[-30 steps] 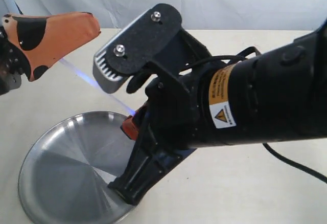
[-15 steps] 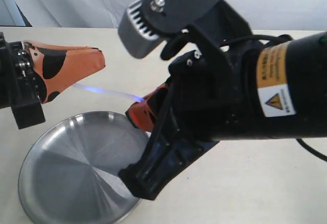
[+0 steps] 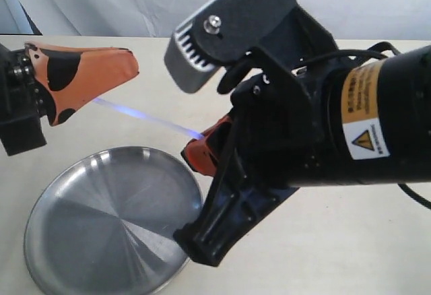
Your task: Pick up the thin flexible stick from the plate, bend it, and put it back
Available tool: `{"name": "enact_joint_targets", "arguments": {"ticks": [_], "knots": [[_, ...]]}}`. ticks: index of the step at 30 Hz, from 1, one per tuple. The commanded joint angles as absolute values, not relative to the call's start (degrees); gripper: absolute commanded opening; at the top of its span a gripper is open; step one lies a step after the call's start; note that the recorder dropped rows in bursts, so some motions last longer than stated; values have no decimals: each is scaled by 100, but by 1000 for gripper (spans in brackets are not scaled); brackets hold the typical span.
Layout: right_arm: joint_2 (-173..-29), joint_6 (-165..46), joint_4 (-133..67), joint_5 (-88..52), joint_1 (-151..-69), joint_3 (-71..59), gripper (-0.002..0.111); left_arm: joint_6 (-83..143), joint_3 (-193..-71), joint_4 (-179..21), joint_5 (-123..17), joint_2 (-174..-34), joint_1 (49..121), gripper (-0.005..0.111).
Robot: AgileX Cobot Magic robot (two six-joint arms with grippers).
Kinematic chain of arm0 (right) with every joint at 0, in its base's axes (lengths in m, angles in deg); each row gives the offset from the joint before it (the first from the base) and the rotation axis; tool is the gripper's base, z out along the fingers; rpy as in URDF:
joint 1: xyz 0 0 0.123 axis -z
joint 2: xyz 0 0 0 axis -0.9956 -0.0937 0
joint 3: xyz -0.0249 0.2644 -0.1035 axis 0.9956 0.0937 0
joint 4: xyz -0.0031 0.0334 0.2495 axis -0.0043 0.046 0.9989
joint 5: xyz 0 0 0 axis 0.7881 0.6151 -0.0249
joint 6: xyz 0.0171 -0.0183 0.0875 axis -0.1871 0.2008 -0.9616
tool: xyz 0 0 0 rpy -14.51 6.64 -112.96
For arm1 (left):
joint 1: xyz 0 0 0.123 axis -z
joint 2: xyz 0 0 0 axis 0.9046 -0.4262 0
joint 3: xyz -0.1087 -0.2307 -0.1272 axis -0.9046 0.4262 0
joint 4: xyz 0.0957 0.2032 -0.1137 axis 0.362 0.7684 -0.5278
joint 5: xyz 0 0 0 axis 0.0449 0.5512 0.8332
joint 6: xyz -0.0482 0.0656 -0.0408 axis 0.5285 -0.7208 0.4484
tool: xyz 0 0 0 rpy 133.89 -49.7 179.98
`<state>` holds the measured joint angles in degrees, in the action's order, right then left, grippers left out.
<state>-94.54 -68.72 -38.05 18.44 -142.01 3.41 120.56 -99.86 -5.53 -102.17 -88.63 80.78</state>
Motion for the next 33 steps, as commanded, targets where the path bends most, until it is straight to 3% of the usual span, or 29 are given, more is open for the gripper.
{"name": "enact_joint_targets", "arguments": {"ticks": [1,5,9,12,20,27,33], "knots": [[-9543,-6902,-4018,2287,-14193,351,-1,11928,-9950,-1257,-10143,-8899,7980,1],[-9681,-6913,-4226,2287,-14193,351,-1,11690,-9950,-1408,-10635,-8899,7980,17],[-9854,-7155,-4575,2287,-14193,351,-1,11715,-9950,-1545,-10724,-8858,7980,48],[-10006,-7319,-4835,2252,-14193,351,-1,11715,-9962,-1652,-10714,-8749,7980,55],[-10704,-7353,-5060,1897,-14178,351,-1,11672,-10059,-1473,-10307,-8078,7970,39],[-11740,-7341,-5041,1139,-14055,351,-1,11672,-10305,-612,-9608,-7072,7970,1],[-12562,-7341,-5075,116,-14055,351,-1,11796,-10580,146,-8103,-6102,7970,0]]}}
